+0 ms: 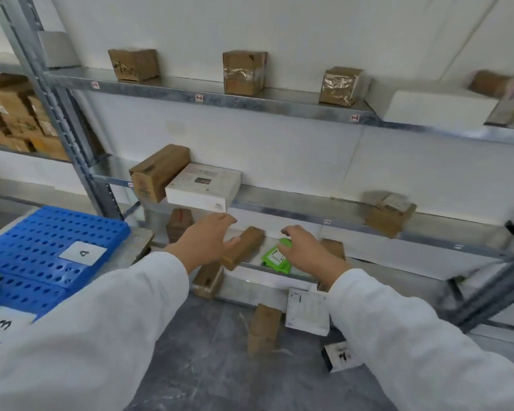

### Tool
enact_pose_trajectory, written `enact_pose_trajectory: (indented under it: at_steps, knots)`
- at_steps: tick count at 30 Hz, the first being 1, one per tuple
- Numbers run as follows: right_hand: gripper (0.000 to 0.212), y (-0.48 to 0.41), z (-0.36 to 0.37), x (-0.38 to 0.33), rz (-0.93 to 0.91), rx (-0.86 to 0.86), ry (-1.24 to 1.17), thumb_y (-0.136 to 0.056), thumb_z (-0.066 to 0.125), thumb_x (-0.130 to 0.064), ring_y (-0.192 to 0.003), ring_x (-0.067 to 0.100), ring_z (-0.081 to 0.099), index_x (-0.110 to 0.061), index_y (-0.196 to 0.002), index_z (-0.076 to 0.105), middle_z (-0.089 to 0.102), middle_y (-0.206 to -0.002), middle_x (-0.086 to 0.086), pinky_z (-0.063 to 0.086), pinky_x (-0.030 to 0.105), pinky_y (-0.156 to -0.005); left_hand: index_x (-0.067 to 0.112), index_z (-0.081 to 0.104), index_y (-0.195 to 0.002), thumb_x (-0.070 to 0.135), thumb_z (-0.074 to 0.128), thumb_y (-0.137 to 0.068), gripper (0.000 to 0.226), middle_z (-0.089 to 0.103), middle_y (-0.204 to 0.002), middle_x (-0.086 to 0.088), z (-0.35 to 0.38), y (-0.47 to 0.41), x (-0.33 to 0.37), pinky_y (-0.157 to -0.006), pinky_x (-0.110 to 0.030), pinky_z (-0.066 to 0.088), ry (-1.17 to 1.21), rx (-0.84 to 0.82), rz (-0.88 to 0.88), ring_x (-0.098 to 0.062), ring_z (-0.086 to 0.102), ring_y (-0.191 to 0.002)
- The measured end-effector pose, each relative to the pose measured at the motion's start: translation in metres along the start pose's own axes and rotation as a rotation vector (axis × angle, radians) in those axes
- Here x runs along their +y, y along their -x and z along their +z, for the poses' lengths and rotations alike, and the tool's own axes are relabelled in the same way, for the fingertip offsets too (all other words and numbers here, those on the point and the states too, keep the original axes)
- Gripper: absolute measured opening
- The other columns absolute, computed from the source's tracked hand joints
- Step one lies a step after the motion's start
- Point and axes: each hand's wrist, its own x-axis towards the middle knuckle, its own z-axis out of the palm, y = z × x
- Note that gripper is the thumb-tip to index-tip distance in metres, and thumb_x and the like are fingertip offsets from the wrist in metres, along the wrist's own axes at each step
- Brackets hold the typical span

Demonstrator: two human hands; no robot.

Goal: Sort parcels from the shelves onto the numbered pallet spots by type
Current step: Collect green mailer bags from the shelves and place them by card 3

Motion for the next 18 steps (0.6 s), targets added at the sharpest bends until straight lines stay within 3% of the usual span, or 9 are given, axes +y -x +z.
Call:
enact_pose_trajectory:
  at_steps: [11,18]
  knots:
    - [0.044,-0.062,0.035,0.090,0.156,-0.123,-0.042,-0.098,0.047,-0.028,-0.120,0.027,0.050,-0.009,-0.137,0.044,0.046,-0.137,0.011,0.043,0.032,-0.097,0.017,0.047,-0.135,0.041,0.049,-0.095,0.047,0.052,-0.135,-0.004,0.091,-0.087,0.017,-0.094,-0.031,0.040,-0.032,-0.190,0.034,-0.022,0.049,-0.119]
    - [0.041,-0.142,0.083,0.143,0.288,-0.208,-0.064,-0.100,0.043,-0.026,-0.125,0.029,0.044,-0.006,-0.136,0.040,0.041,-0.139,0.014,0.037,0.031,-0.097,0.014,0.046,-0.138,0.036,0.048,-0.098,0.046,0.049,-0.140,-0.004,0.180,-0.169,-0.009,-0.102,-0.035,0.042,0.086,-0.352,0.020,-0.022,0.047,-0.124]
